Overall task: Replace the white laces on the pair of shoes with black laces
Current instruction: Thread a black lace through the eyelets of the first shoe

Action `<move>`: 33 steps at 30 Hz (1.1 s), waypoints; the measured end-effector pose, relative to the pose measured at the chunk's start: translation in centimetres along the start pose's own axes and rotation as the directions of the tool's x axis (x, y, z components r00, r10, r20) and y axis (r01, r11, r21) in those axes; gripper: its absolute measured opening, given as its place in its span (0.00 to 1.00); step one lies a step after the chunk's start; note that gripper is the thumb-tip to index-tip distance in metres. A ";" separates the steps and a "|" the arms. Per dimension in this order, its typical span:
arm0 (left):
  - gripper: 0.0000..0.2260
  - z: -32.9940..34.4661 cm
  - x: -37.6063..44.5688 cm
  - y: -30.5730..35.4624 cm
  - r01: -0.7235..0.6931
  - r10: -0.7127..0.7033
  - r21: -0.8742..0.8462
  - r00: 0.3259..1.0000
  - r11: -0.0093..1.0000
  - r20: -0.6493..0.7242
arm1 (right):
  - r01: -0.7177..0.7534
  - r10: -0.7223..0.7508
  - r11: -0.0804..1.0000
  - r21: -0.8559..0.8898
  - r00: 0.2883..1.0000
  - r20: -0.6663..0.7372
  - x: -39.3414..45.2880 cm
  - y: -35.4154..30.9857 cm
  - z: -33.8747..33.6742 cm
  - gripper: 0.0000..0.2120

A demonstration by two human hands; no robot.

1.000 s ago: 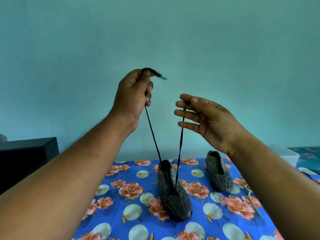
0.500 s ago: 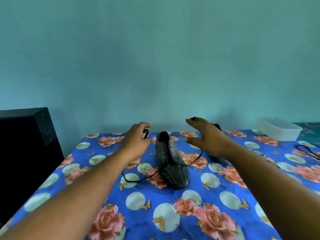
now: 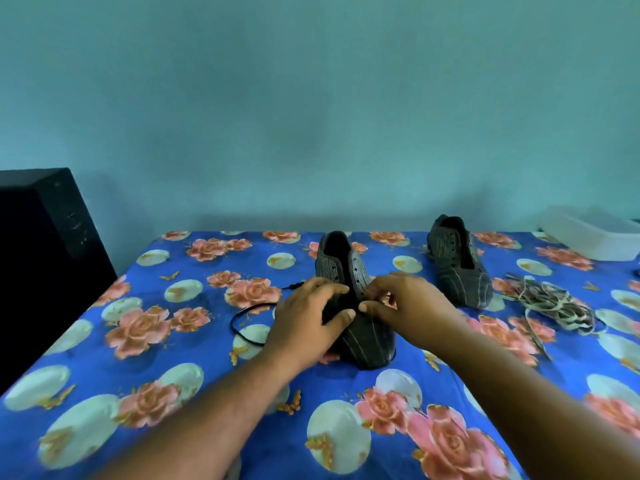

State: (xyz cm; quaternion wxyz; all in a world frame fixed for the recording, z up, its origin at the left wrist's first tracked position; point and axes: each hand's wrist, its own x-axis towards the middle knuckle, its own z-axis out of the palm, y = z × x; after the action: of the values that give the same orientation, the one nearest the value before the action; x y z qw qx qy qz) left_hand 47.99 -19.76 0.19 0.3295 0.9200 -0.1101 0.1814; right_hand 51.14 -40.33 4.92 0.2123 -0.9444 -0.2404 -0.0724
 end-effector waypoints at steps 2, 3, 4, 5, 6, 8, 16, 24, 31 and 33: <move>0.22 0.0 0.5 -0.4 -0.025 0.025 -0.022 0.999 0.999 0.029 | -0.018 0.019 0.999 0.029 1.000 -0.023 0.5 0.3 0.9 0.10; 0.22 -0.1 0.8 -0.7 -0.034 0.035 -0.025 0.999 0.999 0.041 | -0.027 0.028 0.999 0.023 0.999 -0.037 0.7 0.3 1.2 0.12; 0.22 -0.1 1.1 -0.9 -0.027 0.030 -0.040 0.998 0.999 0.058 | -0.036 0.037 0.999 0.019 0.998 -0.046 0.9 0.3 1.6 0.15; 0.21 -0.1 1.4 -1.3 -0.006 0.011 -0.072 0.997 0.997 0.078 | -0.042 0.043 0.999 0.023 0.998 -0.050 1.2 0.3 1.9 0.18; 0.21 -0.2 1.8 -1.7 0.024 -0.012 -0.114 0.995 0.993 0.101 | -0.045 0.047 0.998 0.037 0.998 -0.047 1.6 0.4 2.2 0.19; 0.19 -0.6 2.6 -2.3 0.069 -0.042 -0.204 0.990 0.977 0.135 | -0.047 0.050 0.996 0.080 0.998 -0.040 2.1 0.7 2.5 0.18; 0.25 0.8 1.5 -3.8 0.090 -0.064 -0.392 0.995 0.915 0.078 | -0.015 0.078 0.880 0.475 0.990 -0.113 2.5 2.7 3.3 0.13; 0.30 1.2 -0.1 -2.9 0.122 -0.113 -0.338 0.993 0.933 0.046 | 0.119 0.037 0.819 0.562 0.965 -0.258 0.9 1.8 5.3 0.06; 0.26 1.0 -1.2 -1.0 0.201 -0.175 -0.474 0.979 0.857 0.100 | 0.029 0.110 0.819 0.574 0.972 -0.207 0.4 2.4 4.4 0.09; 0.21 0.0 -0.3 -0.5 0.257 -0.214 -0.447 0.966 0.857 0.147 | 0.000 0.088 0.852 0.524 0.986 -0.142 1.1 2.2 3.1 0.09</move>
State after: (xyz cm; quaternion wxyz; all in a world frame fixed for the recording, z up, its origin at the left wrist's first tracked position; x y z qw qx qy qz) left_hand 47.88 -19.32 -0.23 0.5534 0.8287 -0.0517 0.0659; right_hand 53.26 -40.30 1.57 0.4809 -0.8476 -0.2114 -0.0752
